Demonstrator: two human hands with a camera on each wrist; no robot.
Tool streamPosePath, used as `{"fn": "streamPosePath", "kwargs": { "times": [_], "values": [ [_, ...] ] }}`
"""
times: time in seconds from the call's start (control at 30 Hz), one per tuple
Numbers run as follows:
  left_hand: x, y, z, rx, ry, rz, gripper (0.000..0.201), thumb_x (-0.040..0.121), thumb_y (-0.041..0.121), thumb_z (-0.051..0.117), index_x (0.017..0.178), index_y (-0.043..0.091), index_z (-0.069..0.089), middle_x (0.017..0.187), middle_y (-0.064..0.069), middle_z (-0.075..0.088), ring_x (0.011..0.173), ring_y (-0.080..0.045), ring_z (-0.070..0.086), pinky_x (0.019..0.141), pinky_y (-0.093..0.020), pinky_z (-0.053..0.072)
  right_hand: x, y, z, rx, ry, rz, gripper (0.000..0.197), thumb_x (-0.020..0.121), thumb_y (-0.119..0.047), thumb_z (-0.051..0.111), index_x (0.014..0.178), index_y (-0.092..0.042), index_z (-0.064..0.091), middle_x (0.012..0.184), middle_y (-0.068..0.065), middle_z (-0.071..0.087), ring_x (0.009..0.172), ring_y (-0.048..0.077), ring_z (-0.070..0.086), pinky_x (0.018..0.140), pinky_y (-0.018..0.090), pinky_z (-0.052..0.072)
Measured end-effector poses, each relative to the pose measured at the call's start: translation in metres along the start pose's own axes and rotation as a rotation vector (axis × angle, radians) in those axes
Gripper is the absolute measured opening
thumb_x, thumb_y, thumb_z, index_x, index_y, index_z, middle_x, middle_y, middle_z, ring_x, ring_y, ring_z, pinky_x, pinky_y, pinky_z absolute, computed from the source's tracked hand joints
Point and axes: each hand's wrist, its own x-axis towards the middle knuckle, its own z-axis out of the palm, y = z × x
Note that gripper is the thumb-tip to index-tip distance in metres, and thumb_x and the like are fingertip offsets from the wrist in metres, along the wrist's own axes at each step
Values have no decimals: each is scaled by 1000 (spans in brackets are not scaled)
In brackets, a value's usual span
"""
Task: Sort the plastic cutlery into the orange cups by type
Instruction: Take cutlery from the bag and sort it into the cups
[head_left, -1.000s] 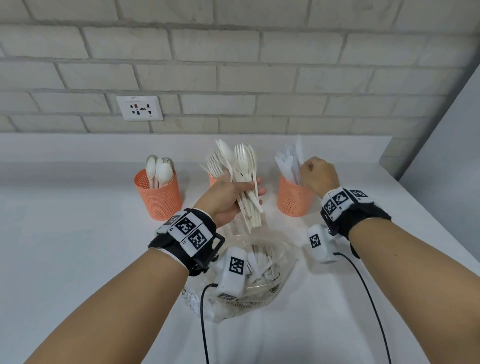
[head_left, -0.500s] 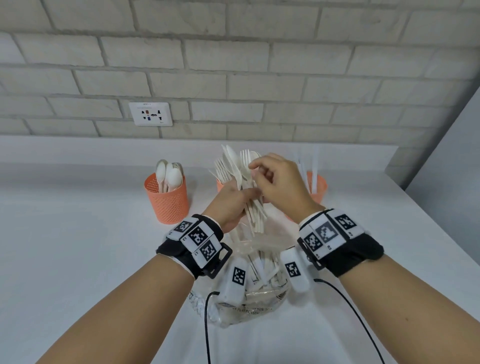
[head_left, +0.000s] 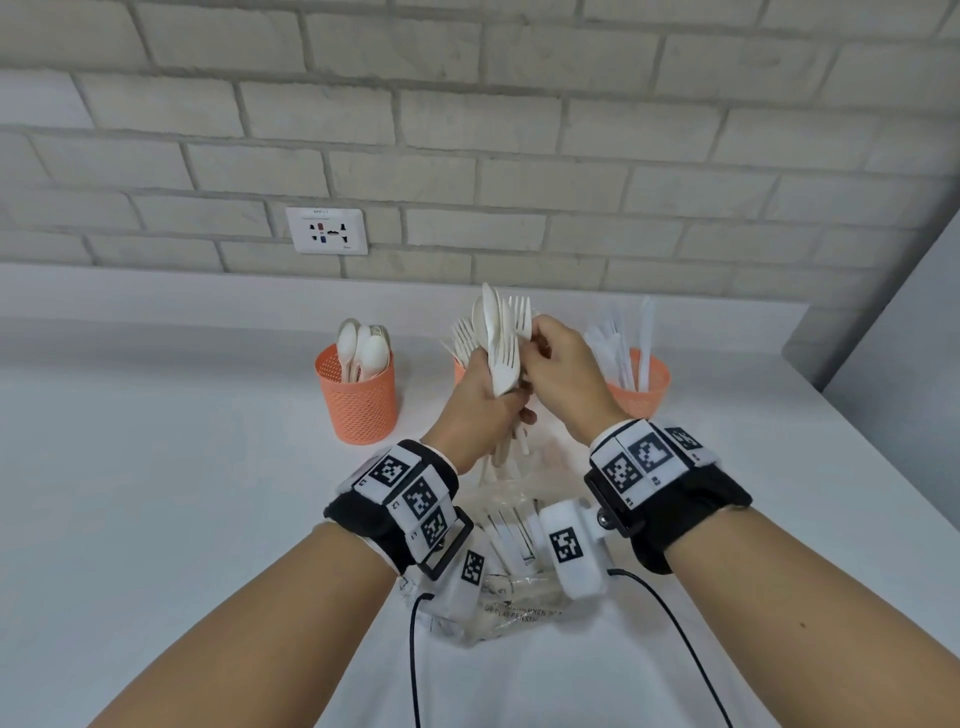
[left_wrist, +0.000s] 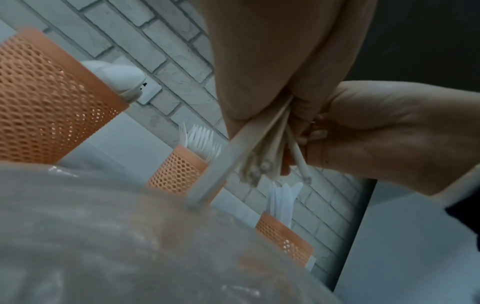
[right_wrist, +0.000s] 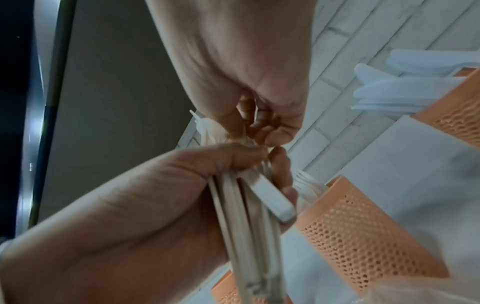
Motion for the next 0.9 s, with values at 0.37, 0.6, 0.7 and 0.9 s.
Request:
{"fn": "streamPosePath", "kwargs": {
  "times": [0.37, 0.6, 0.7, 0.9],
  "values": [
    [-8, -8, -22, -121, -6, -62, 8, 96, 5, 46, 98, 10, 53, 58, -1, 49, 51, -12, 49, 53, -25, 46, 4, -24, -11, 407, 352, -186, 18, 102, -20, 28, 95, -26, 43, 62, -3, 46, 55, 11, 50, 58, 20, 46],
    [0, -13, -26, -6, 159, 6, 43, 88, 0, 57, 127, 5, 40, 101, -10, 61, 83, -16, 60, 60, -20, 49, -15, -14, 16, 217, -58, -111, 24, 76, -26, 74, 88, -9, 61, 66, 15, 46, 62, 23, 49, 60, 37, 48],
    [-5, -9, -28, -82, 74, 12, 48, 84, -10, 56, 128, 3, 41, 94, -9, 62, 68, -6, 61, 53, -14, 46, -12, -7, 27, 55, -71, -101, 16, 81, -17, 69, 88, -3, 64, 71, 6, 59, 66, 19, 56, 66, 32, 50],
    [-11, -4, -41, -419, -70, -38, 26, 87, -10, 50, 108, 6, 55, 69, 0, 64, 58, -8, 61, 51, -21, 49, -5, -3, 28, 165, -186, 0, 15, 96, -19, 47, 103, -9, 56, 91, 9, 66, 80, 14, 67, 73, 32, 56]
  ]
}}
